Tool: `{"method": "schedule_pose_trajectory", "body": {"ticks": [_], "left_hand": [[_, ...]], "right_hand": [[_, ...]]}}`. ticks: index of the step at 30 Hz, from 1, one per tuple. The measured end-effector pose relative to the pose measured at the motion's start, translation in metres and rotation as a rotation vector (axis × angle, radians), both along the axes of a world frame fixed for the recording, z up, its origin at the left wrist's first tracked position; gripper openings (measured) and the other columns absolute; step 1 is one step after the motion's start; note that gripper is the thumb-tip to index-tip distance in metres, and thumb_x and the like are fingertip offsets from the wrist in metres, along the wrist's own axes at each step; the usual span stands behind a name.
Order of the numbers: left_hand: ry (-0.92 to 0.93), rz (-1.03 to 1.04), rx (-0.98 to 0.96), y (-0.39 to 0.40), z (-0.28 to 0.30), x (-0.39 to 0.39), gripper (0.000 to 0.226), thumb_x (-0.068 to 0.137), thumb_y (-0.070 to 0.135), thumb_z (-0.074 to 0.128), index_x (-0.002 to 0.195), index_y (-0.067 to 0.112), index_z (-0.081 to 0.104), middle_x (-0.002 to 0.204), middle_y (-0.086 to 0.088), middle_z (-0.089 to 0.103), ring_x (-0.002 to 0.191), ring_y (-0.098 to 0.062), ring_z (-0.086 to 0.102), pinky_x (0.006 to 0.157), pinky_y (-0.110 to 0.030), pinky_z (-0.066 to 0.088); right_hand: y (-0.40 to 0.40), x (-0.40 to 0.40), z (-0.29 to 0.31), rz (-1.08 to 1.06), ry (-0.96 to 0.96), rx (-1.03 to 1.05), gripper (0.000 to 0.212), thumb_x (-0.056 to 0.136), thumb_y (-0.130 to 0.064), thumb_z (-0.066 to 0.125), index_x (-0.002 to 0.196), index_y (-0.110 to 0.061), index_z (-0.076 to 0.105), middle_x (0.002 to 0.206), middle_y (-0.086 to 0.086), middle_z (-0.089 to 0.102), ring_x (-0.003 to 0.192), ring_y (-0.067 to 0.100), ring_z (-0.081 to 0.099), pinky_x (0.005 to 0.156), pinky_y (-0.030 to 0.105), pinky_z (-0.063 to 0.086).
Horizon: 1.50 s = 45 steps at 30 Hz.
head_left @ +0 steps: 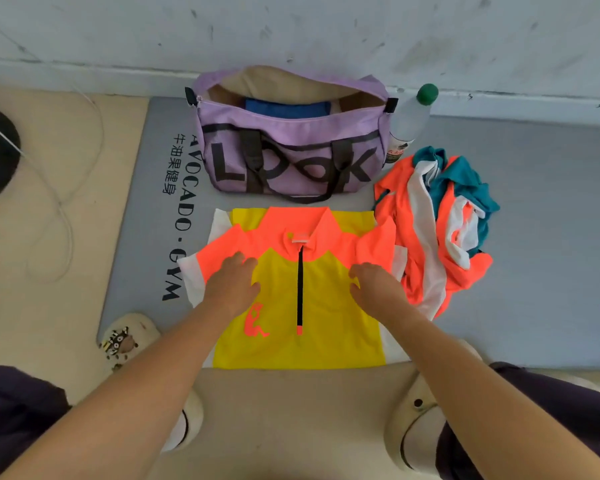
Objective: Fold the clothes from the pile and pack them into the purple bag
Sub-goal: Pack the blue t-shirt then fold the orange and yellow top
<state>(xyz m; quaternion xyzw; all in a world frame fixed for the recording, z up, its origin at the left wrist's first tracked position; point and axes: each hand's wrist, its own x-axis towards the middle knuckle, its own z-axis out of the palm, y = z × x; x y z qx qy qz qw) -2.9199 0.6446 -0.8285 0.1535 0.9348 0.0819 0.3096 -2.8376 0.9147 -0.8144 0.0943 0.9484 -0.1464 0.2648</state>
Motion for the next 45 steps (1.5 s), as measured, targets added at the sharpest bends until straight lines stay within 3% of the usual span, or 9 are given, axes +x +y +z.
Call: {"method": "schedule_pose_trajectory", "body": {"ticks": [5,11,17,25,30,33,39,42,45], "left_hand": [[0.086,-0.191,-0.091,-0.012,-0.037,-0.017,0.067,0.097,0.047,0.048,0.154,0.029,0.019,0.163,-0.005,0.013,0.15,-0.028,0.01,0.113,-0.049,0.026],[0.343,0.37,-0.332,-0.042,-0.047,-0.03,0.046,0.096,0.039,0.05,0.117,-0.002,0.055,0.12,-0.027,0.054,0.115,-0.038,0.047,0.096,-0.055,0.035],[0.361,0.109,0.165,0.006,-0.046,-0.063,0.029,0.095,0.03,0.055,0.117,0.011,0.06,0.115,-0.01,0.061,0.11,-0.032,0.053,0.09,-0.045,0.036],[0.181,0.172,0.047,0.015,-0.063,-0.084,0.035,0.089,0.046,0.064,0.077,0.016,0.05,0.089,-0.006,0.05,0.099,-0.032,0.05,0.083,-0.042,0.035],[0.338,0.111,0.151,0.009,-0.06,-0.102,0.062,0.07,0.041,0.082,0.119,0.013,0.056,0.128,-0.01,0.052,0.121,-0.032,0.045,0.092,-0.046,0.039],[0.21,0.138,0.06,0.005,-0.06,-0.115,0.072,0.069,0.054,0.079,0.124,0.016,0.05,0.127,-0.006,0.055,0.12,-0.029,0.048,0.094,-0.045,0.037],[-0.039,0.191,-0.007,-0.008,-0.056,-0.131,0.043,0.083,0.053,0.069,0.062,0.021,0.049,0.068,0.003,0.052,0.09,-0.029,0.061,0.085,-0.039,0.036],[0.108,0.239,-0.014,-0.017,-0.051,-0.136,0.043,0.083,0.049,0.069,0.061,0.019,0.049,0.068,-0.001,0.053,0.086,-0.03,0.06,0.086,-0.04,0.035],[0.392,0.231,-0.079,-0.014,-0.05,-0.125,0.039,0.08,0.047,0.072,0.094,0.013,0.059,0.104,-0.015,0.059,0.106,-0.035,0.053,0.09,-0.045,0.033]], "right_hand": [[-0.002,-0.021,-0.031,0.225,0.002,0.158,0.059,0.092,-0.035,0.052,0.147,-0.024,0.033,0.154,0.006,0.031,0.139,0.029,0.032,0.11,0.046,0.03],[0.021,-0.035,-0.048,-0.253,0.031,0.418,0.034,0.096,-0.023,0.044,0.125,-0.005,0.048,0.125,0.019,0.053,0.106,0.04,0.057,0.098,0.052,0.038],[0.01,-0.079,-0.055,-0.27,0.202,0.132,0.031,0.092,-0.029,0.055,0.111,-0.003,0.055,0.114,0.018,0.054,0.111,0.038,0.048,0.088,0.047,0.036],[0.022,-0.094,-0.065,-0.294,-0.044,0.093,0.037,0.092,-0.043,0.058,0.101,-0.007,0.059,0.107,0.014,0.064,0.11,0.035,0.056,0.095,0.043,0.037],[0.028,-0.103,-0.061,-0.094,0.288,0.191,0.054,0.079,-0.036,0.074,0.119,-0.008,0.051,0.122,0.012,0.049,0.115,0.033,0.045,0.091,0.046,0.038],[0.034,-0.111,-0.062,-0.094,0.186,0.074,0.07,0.078,-0.043,0.075,0.132,-0.012,0.043,0.128,0.008,0.049,0.119,0.031,0.047,0.098,0.045,0.033],[0.053,-0.129,-0.055,-0.036,-0.121,0.17,0.034,0.082,-0.047,0.067,0.079,-0.019,0.048,0.092,0.003,0.059,0.1,0.027,0.055,0.088,0.039,0.032],[0.059,-0.136,-0.046,-0.191,-0.067,-0.118,0.037,0.08,-0.036,0.076,0.068,-0.015,0.047,0.071,0.003,0.048,0.08,0.025,0.049,0.069,0.033,0.033],[0.065,-0.143,-0.039,-0.277,-0.052,-0.333,0.024,0.079,-0.022,0.077,0.084,-0.011,0.056,0.079,0.008,0.054,0.075,0.021,0.052,0.065,0.03,0.039]]}}
